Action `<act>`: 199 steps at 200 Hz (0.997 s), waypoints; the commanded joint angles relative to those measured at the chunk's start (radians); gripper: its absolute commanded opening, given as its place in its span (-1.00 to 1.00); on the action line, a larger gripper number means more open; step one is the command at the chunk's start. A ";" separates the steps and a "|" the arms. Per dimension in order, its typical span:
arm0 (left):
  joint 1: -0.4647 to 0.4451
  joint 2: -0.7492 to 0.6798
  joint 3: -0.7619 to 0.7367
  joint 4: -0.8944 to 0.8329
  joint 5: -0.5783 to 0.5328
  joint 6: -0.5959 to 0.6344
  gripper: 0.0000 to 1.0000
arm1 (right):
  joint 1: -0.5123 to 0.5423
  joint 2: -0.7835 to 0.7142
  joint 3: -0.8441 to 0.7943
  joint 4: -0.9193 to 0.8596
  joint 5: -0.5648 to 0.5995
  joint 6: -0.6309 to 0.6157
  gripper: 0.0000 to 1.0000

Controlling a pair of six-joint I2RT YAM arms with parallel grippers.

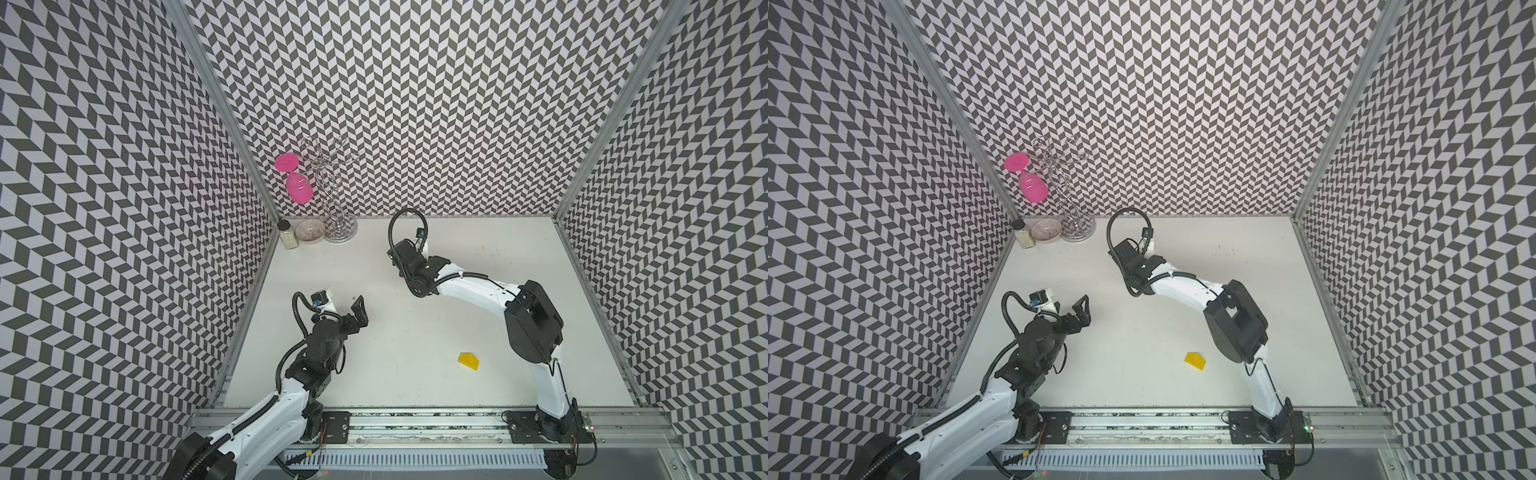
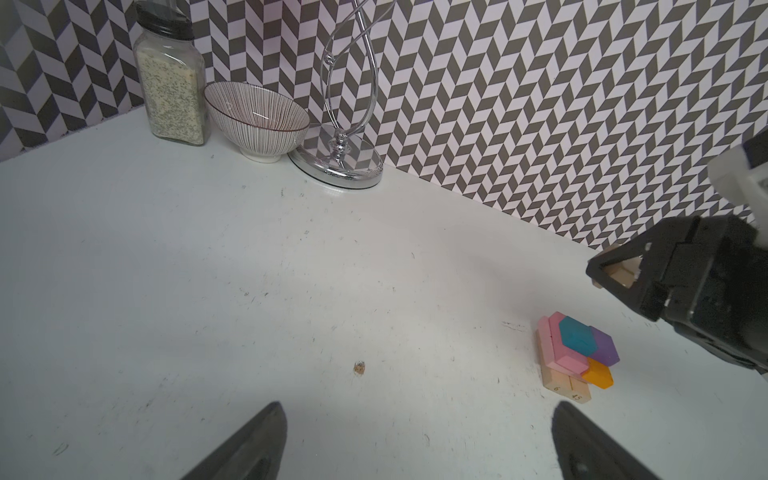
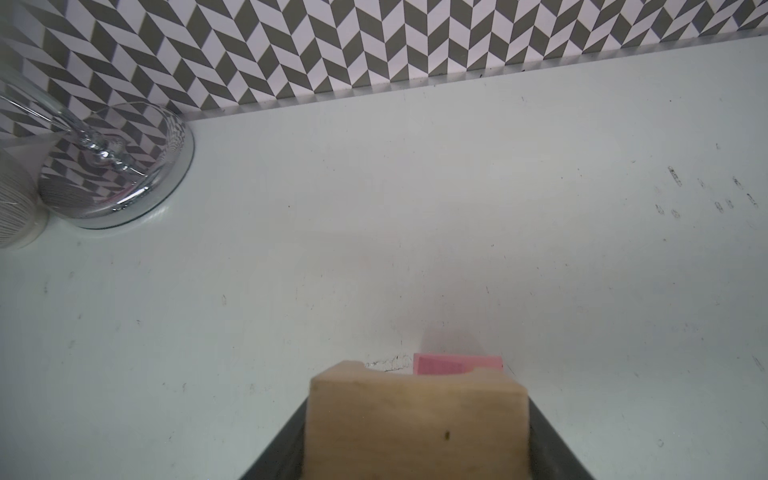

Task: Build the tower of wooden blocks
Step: 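Carry the arch block over the stack with the right gripper, then lower the arch block onto the stack top and release it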

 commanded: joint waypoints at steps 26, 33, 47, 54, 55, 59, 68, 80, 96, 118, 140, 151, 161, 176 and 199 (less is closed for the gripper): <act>0.007 -0.010 -0.014 0.034 -0.009 0.006 1.00 | -0.004 0.043 0.046 -0.063 0.062 0.037 -0.06; 0.007 -0.010 -0.015 0.034 -0.009 0.006 1.00 | -0.005 0.043 0.044 -0.067 0.063 0.041 -0.06; 0.006 -0.008 -0.016 0.035 -0.009 0.005 1.00 | -0.002 0.043 0.042 -0.071 0.057 0.045 -0.06; 0.006 -0.008 -0.016 0.037 -0.009 0.006 1.00 | -0.002 0.043 0.040 -0.077 0.054 0.046 -0.06; 0.006 -0.009 -0.016 0.037 -0.009 0.007 1.00 | -0.001 0.043 0.040 -0.077 0.053 0.047 -0.06; 0.006 -0.008 -0.016 0.037 -0.009 0.006 1.00 | -0.001 0.043 0.040 -0.080 0.051 0.052 -0.06; 0.006 -0.007 -0.015 0.037 -0.009 0.007 1.00 | -0.001 0.043 0.037 -0.085 0.043 0.058 -0.06; 0.007 -0.006 -0.016 0.037 -0.008 0.006 1.00 | -0.001 0.043 0.034 -0.087 0.027 0.062 -0.06; 0.007 -0.008 -0.016 0.037 -0.005 0.006 1.00 | -0.001 0.045 0.027 -0.091 0.029 0.068 -0.06; 0.007 -0.011 -0.017 0.037 -0.002 0.007 1.00 | 0.000 0.039 0.009 -0.084 0.030 0.074 -0.06; 0.007 -0.011 -0.018 0.037 -0.002 0.006 1.00 | 0.000 0.031 0.000 -0.081 0.016 0.078 -0.06; 0.007 -0.011 -0.018 0.037 -0.003 0.007 1.00 | -0.001 0.027 -0.001 -0.078 0.007 0.080 -0.06; 0.006 -0.011 -0.017 0.037 -0.003 0.006 1.00 | -0.001 0.025 -0.003 -0.076 -0.003 0.080 -0.06; 0.006 -0.010 -0.017 0.037 -0.002 0.005 1.00 | 0.000 0.026 -0.006 -0.073 -0.010 0.078 -0.06; 0.006 -0.011 -0.019 0.038 0.001 0.006 1.00 | 0.001 0.026 -0.017 -0.077 -0.011 0.087 -0.06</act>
